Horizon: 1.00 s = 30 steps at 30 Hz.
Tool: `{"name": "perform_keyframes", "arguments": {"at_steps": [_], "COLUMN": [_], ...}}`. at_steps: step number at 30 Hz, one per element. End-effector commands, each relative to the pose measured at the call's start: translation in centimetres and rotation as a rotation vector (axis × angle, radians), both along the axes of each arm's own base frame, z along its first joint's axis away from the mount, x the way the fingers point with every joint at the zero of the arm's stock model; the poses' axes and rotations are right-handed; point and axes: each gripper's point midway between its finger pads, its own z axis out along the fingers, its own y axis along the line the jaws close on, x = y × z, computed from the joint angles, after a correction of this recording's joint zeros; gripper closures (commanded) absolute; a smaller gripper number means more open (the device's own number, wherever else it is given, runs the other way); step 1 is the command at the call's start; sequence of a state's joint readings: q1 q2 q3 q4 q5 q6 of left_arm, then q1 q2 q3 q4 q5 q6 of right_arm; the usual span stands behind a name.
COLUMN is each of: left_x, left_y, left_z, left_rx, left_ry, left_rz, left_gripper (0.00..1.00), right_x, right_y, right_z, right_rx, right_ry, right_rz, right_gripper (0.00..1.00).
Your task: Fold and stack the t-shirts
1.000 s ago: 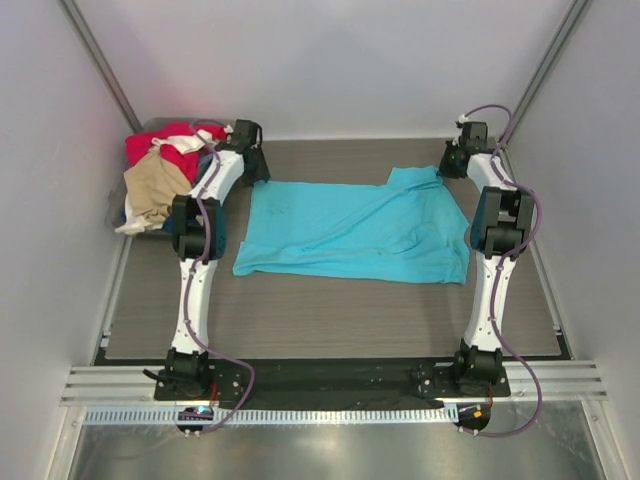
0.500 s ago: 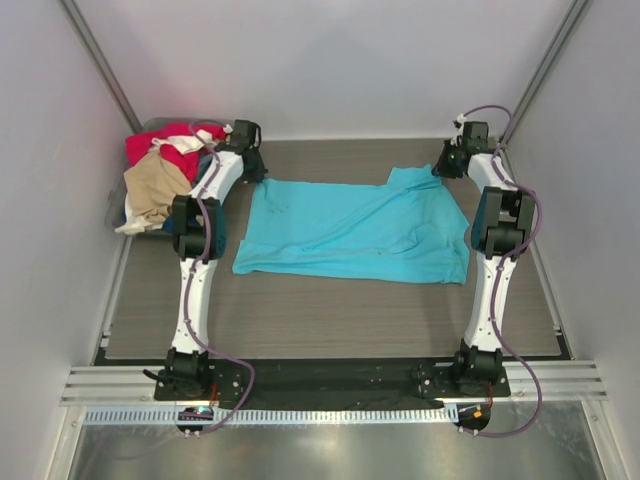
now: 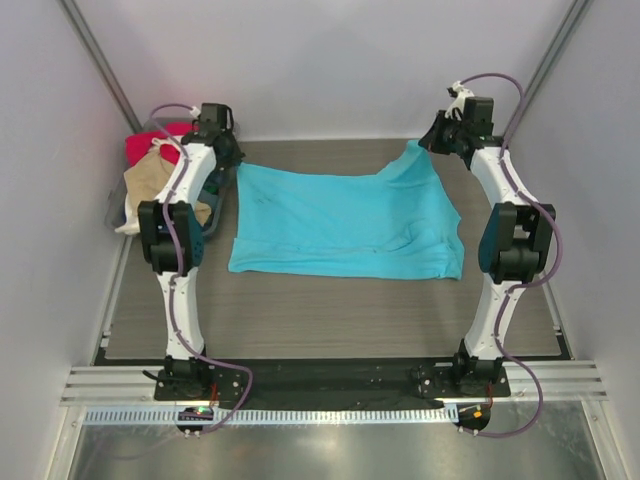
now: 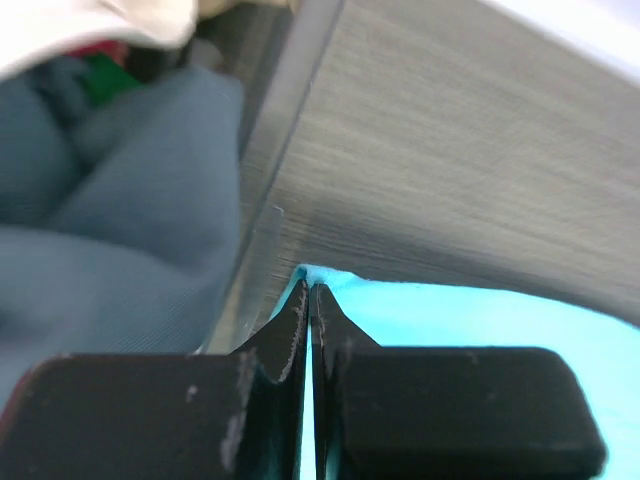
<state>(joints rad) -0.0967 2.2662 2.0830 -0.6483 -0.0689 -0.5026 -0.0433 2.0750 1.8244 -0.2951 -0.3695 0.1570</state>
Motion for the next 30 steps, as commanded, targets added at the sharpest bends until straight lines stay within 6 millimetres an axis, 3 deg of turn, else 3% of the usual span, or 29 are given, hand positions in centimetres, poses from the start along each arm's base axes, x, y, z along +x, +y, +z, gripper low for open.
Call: {"name": "perform_keyframes", "arguments": {"at_steps": [1,11,14,15,16,18,20,21,22,24,25,27,28,30], "left_x": [0.4,-1.1,-2.0,-2.2,-2.4,-3.4,-3.8,-4.6,-4.8,-6.1,-6.4,-7.2,-8.1,-8.7], "left_y": [1.1,-0.1,-0.1,0.0,0.1,0.3,0.4,0.6,0.7,1.1,1.2,1.5,1.8,2.1], "left_z": [3.9,1.8,1.9,1.9,2.0,2.0,2.9,2.0,2.0,1.6,1.3,1.6,0.5,0.8], "left_rx": [-0.005,-0.05,-0.049,-0.047,-0.046,-0.044,-0.046,-0.048,-0.05,-0.051,-0.054,-0.055,-0.054,-0.059], "left_ry": [-0.099,-0.036,-0.028,-0.028,-0.036,-0.033,-0.059,-0.038,-0.043,-0.032,-0.032,-0.042,-0.023,-0.035], "left_rz": [0.036,-0.026,-0.027,-0.022,-0.02,-0.013,-0.009,-0.002,0.004,0.017,0.022,0.036,0.042,0.058], "left_gripper": [1.0,1.0,1.0,1.0,1.0,1.0,1.0,1.0,1.0,1.0,1.0,1.0,1.0,1.0], "right_x": [-0.6,-2.2,-3.6,-4.1,-5.2,-6.1,-8.4,-8.8,-10.5,-11.7,-12.9,-14.1,-14.8,-15.7], "right_y": [0.5,0.7,0.7,0.6,0.5,-0.1,-0.3,-0.5,-0.5,-0.5,-0.6,-0.9,-1.7,-2.4], "right_z": [2.8,2.5,2.4,4.0,2.6,3.0,2.8,3.1,2.6,2.4,0.9,1.0,-0.3,-0.7], "right_rx": [0.006,0.003,-0.005,-0.009,-0.011,-0.022,-0.023,-0.01,-0.002,0.017,0.019,0.019,-0.001,-0.017], "right_ry": [-0.072,-0.056,-0.048,-0.089,-0.059,-0.076,-0.075,-0.087,-0.082,-0.092,-0.06,-0.071,-0.045,-0.034], "right_rz": [0.02,0.02,0.017,0.011,0.001,-0.039,-0.067,-0.093,-0.106,-0.133,-0.151,-0.18,-0.224,-0.263], "right_gripper": [0.99,0.99,0.99,0.99,0.99,0.99,0.99,0.99,0.99,0.99,0.99,0.99,0.99,0.99]}}
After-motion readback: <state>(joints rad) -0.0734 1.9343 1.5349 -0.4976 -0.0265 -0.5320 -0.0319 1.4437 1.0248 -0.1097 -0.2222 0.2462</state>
